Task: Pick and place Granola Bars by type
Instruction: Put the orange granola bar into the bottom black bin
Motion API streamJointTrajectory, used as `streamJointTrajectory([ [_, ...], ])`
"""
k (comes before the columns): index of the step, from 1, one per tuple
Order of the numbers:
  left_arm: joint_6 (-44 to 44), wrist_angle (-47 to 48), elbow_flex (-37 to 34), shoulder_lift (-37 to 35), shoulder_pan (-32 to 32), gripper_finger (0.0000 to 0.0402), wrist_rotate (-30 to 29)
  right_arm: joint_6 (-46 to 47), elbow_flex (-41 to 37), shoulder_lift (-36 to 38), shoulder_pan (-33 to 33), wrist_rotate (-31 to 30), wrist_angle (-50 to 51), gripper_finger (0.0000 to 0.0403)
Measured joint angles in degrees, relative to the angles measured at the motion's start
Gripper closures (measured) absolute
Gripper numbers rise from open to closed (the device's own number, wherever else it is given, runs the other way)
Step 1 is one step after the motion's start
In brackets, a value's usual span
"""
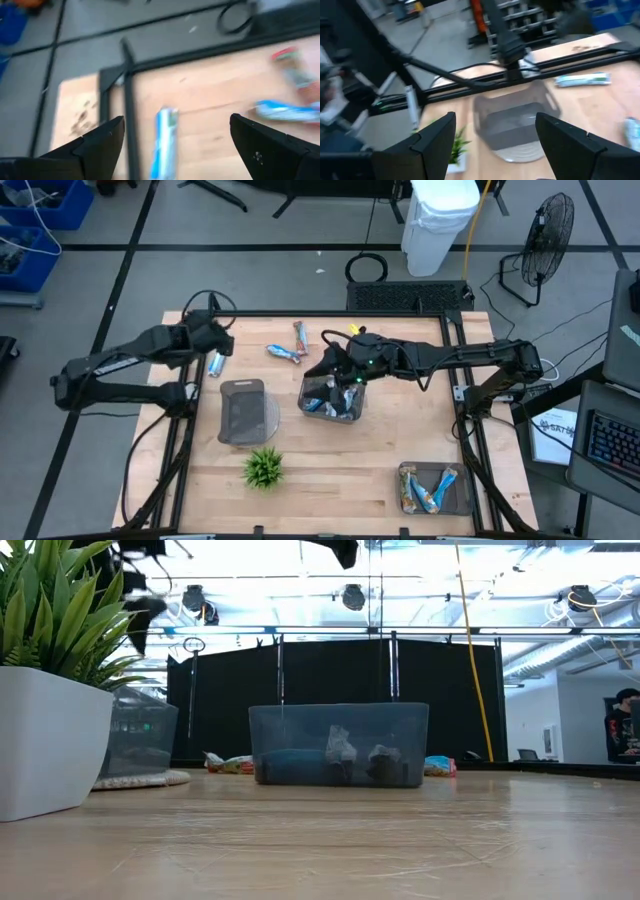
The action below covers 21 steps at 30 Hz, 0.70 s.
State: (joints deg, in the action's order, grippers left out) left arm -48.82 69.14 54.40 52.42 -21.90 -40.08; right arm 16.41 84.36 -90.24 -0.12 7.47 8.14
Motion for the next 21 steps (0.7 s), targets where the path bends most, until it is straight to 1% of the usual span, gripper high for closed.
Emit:
streamJointTrajectory([
  [2,0.5,1.4,-0.6,1.7,-3.2,0.0041,1.0,0.0,0.0,0.0,0.0,2.6,0.0,0.0136],
  [8,8.5,1.1,-1.4,6.5,-10.6,0.0041,4.4,1.1,0.0,0.0,0.0,9.3,-0.1,0.0135],
  [14,12.3,0.6,-1.4,11.5,-17.5,0.0041,11.0,2.4,0.0,0.0,0.0,12.2,-0.1,0.0135],
  [21,16.1,-4.1,-1.4,17.4,-23.1,0.0041,16.1,2.4,0.0,0.0,-0.8,12.3,-0.1,0.0135],
])
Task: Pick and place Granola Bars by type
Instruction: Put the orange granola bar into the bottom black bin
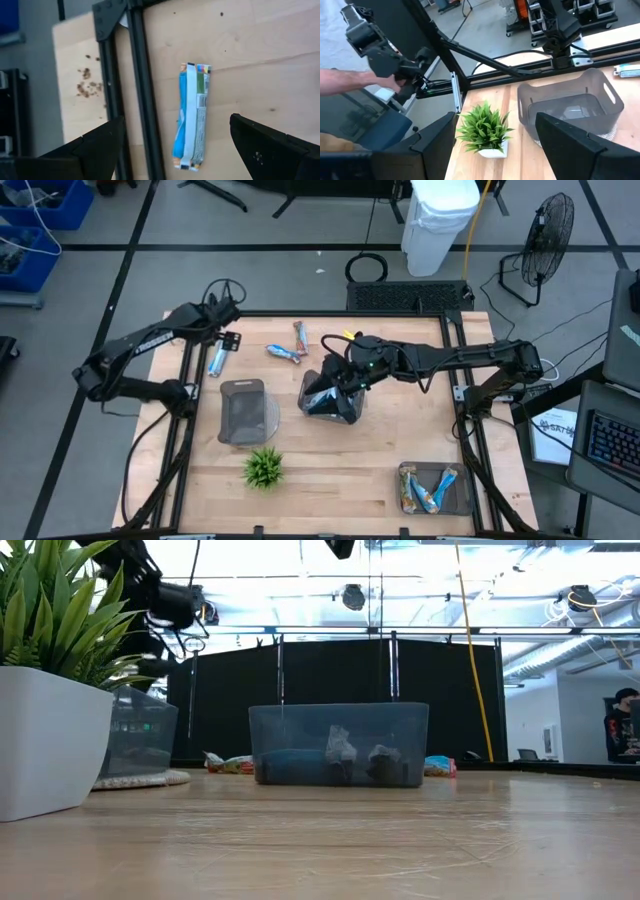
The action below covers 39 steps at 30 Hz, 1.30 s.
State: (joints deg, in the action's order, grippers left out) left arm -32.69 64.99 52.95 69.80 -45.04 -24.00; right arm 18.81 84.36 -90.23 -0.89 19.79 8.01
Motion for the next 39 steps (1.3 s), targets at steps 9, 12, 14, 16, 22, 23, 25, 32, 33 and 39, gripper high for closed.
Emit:
streamJointTrajectory([
  [9,2.4,-7.4,-5.5,7.1,-5.5,0.0041,9.3,0.0,0.0,0.0,0.0,0.0,0.0,0.0135],
  [12,2.6,-9.4,-9.2,8.1,-6.5,0.0041,10.7,0.6,0.0,0.0,0.0,0.0,0.0,0.0135],
  [14,3.2,-10.8,-11.4,8.2,-7.1,0.0041,11.0,0.9,0.0,0.0,0.0,0.0,0.0,0.0135],
  [16,5.1,-13.0,-13.4,8.2,-7.8,0.0041,13.2,1.0,0.0,0.0,0.0,0.0,0.0,0.0135],
  [22,5.9,-17.3,-17.2,8.2,-9.1,0.0041,15.9,1.0,0.0,0.0,0.0,0.0,0.0,0.0135],
  [23,6.1,-18.0,-17.5,8.2,-9.2,0.0041,16.4,1.0,0.0,0.0,0.0,0.0,0.0,0.0135],
  [25,6.7,-19.6,-18.1,8.1,-9.2,0.0041,18.1,1.0,0.0,0.0,0.0,0.0,0.0,0.0135],
  [32,8.3,-22.2,-19.1,8.0,-10.1,0.0042,21.8,1.0,0.0,0.0,0.0,-0.1,0.0,0.0135],
  [33,8.5,-22.2,-19.1,8.0,-10.3,0.0042,22.1,1.0,0.0,0.0,0.0,-0.1,0.0,0.0135],
  [39,10.4,-22.5,-19.1,8.1,-11.7,0.0069,24.9,1.0,0.0,0.0,0.0,-0.1,0.0,0.0135],
])
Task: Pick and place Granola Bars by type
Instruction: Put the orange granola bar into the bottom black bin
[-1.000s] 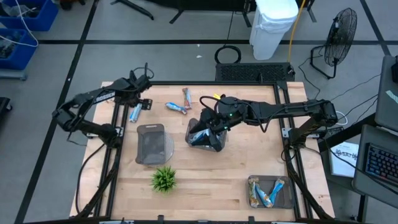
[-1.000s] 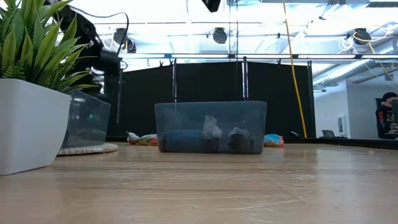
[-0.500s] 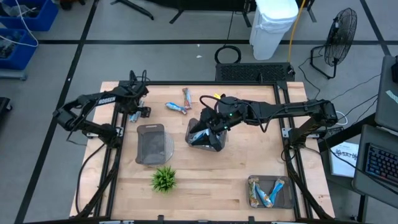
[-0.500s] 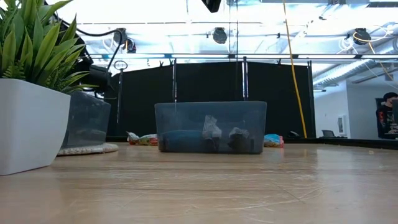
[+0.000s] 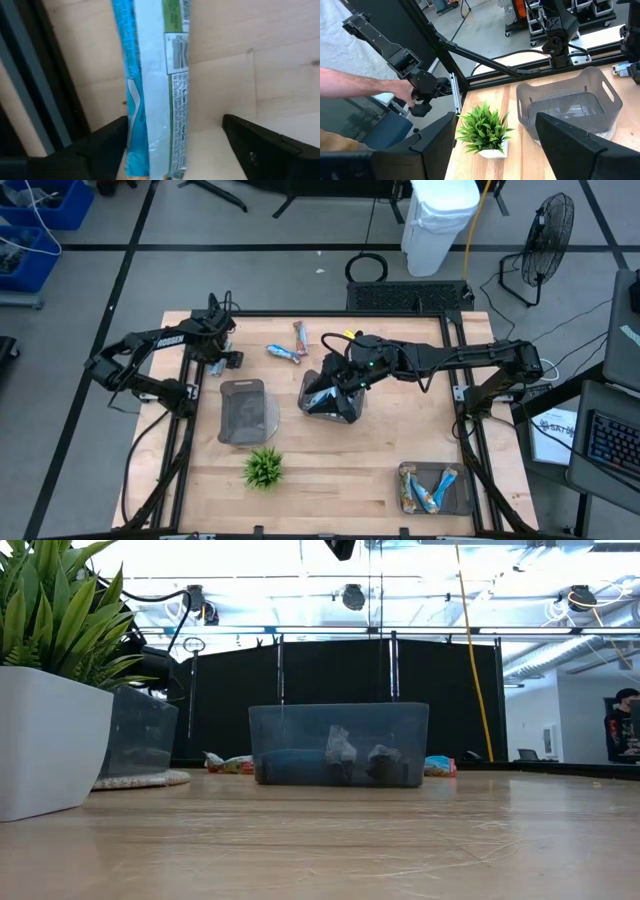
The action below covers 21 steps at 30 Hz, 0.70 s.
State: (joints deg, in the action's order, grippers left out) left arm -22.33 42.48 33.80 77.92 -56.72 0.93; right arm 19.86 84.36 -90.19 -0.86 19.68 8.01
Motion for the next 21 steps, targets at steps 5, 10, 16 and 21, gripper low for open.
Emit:
streamJointTrajectory([
  [5,-0.3,-0.2,0.0,0.0,0.0,0.0149,0.8,-0.2,0.0,0.0,0.3,0.0,0.0,0.0135],
  [10,-1.7,-0.1,0.0,0.0,0.0,0.0238,0.8,-0.6,0.0,0.0,1.2,0.0,-0.1,0.0135],
  [16,-2.0,0.5,0.0,-0.1,0.4,0.0333,1.0,0.4,0.0,1.7,3.4,0.0,2.3,0.0135],
  [21,-3.8,0.9,-0.2,-1.2,1.9,0.036,1.0,-3.6,0.0,4.4,5.0,-0.1,4.0,0.0135],
])
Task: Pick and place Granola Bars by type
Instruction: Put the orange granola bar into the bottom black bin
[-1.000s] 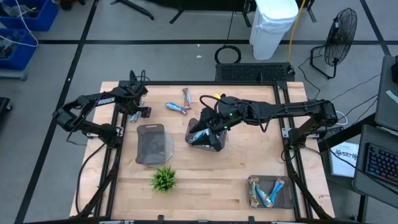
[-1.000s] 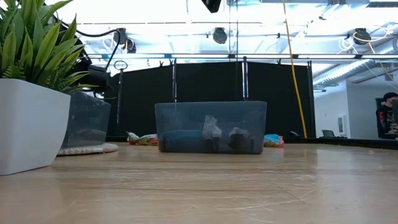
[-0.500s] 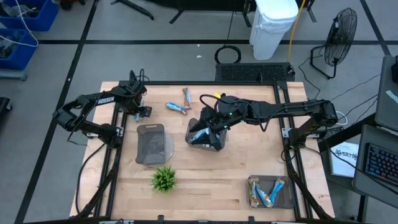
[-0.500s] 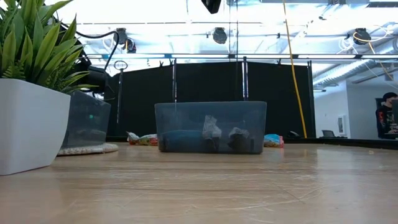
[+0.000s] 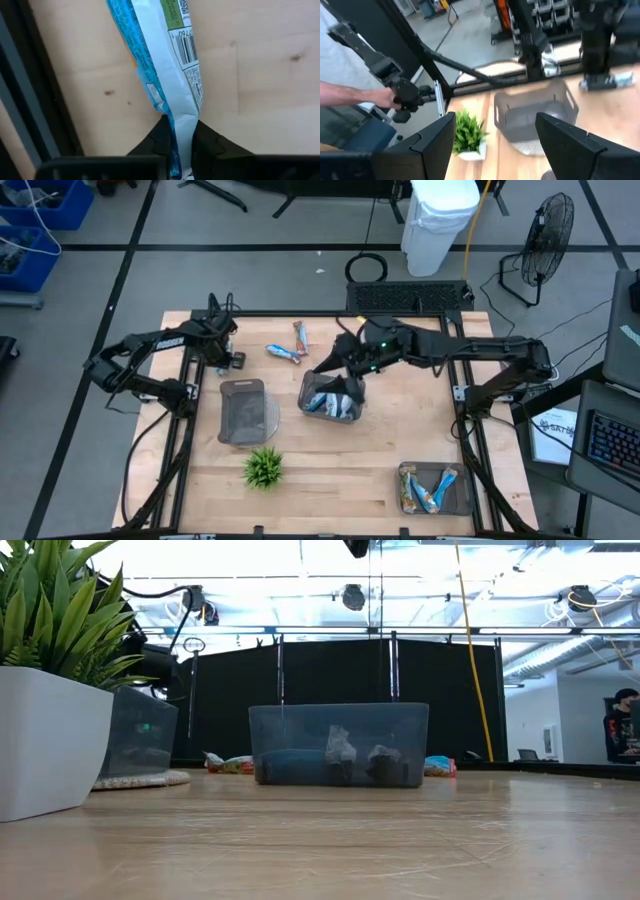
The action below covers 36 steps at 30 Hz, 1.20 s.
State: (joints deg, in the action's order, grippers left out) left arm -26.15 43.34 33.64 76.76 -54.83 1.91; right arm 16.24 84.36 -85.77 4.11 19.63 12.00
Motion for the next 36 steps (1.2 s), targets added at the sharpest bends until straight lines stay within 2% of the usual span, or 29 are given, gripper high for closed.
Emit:
streamJointTrajectory([
  [6,-1.5,0.7,1.5,-0.9,3.4,0.0368,0.3,-3.3,0.0,4.0,1.5,0.0,0.0,0.0135],
  [11,-3.5,0.3,3.9,-2.3,8.4,0.0374,0.7,-4.1,0.0,7.4,3.6,-0.1,3.9,0.0135],
  [19,-5.6,-0.2,12.1,-3.4,17.0,0.0376,-0.5,-8.7,0.0,11.7,6.1,-9.2,15.0,0.0135],
  [24,-7.8,-0.3,17.7,-3.4,22.1,0.0377,-3.3,-9.4,-0.4,13.8,7.6,-9.1,16.3,0.0135],
  [28,-8.6,-0.5,22.4,-3.4,26.2,0.0377,-5.4,-8.6,-6.5,17.6,8.4,-9.0,10.3,0.0135],
  [36,-8.5,-4.6,30.3,-3.4,34.3,0.0379,-8.0,-2.9,-27.3,30.8,9.1,-7.4,-4.9,0.0135],
])
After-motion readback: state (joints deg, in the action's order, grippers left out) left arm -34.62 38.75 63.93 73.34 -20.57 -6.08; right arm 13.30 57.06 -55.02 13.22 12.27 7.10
